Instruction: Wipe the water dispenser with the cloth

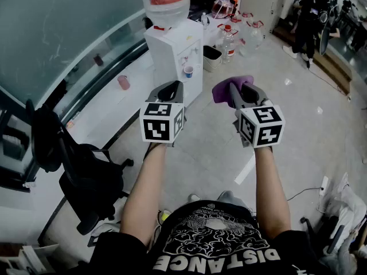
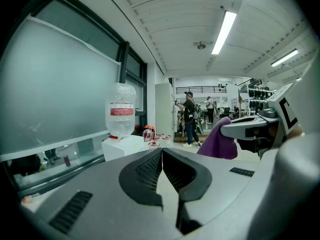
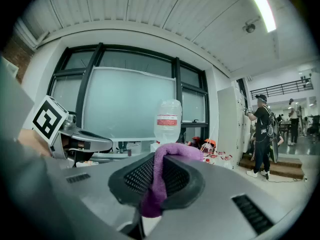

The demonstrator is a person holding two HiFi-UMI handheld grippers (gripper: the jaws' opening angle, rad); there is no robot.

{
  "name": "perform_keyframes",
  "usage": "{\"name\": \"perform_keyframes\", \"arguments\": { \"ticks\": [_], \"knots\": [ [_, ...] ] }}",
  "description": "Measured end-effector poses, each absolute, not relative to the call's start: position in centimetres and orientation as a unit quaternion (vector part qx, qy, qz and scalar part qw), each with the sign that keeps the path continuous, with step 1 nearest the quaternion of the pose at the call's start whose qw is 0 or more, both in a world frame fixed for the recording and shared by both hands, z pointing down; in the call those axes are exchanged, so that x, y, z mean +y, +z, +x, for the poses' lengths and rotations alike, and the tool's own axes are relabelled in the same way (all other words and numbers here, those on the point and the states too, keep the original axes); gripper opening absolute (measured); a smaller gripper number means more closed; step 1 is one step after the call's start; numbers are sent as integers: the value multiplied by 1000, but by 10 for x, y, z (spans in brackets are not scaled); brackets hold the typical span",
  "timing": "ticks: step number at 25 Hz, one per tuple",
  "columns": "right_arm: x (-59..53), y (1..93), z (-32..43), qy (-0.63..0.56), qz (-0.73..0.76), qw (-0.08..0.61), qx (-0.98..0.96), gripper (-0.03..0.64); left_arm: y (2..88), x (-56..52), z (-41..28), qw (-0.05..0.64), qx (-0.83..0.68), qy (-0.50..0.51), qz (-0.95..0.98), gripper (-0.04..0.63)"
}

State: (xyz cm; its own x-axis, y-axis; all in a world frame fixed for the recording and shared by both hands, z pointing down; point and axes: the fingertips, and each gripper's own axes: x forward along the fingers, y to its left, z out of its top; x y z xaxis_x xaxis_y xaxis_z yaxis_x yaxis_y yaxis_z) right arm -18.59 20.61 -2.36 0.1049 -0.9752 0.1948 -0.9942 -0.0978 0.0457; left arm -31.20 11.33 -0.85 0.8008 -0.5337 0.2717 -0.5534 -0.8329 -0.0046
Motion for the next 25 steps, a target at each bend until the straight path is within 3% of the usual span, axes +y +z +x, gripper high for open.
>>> {"name": "perform_keyframes", "arguments": {
  "ticks": [12,25],
  "knots": [
    [188,-9,-138,61,729,70,-678,33,6,101,-258,37,-292,143,945,26],
    [141,3,29,81,692,52,-716,32,4,71,-84,40,-325,156,932,26]
  ]
}}
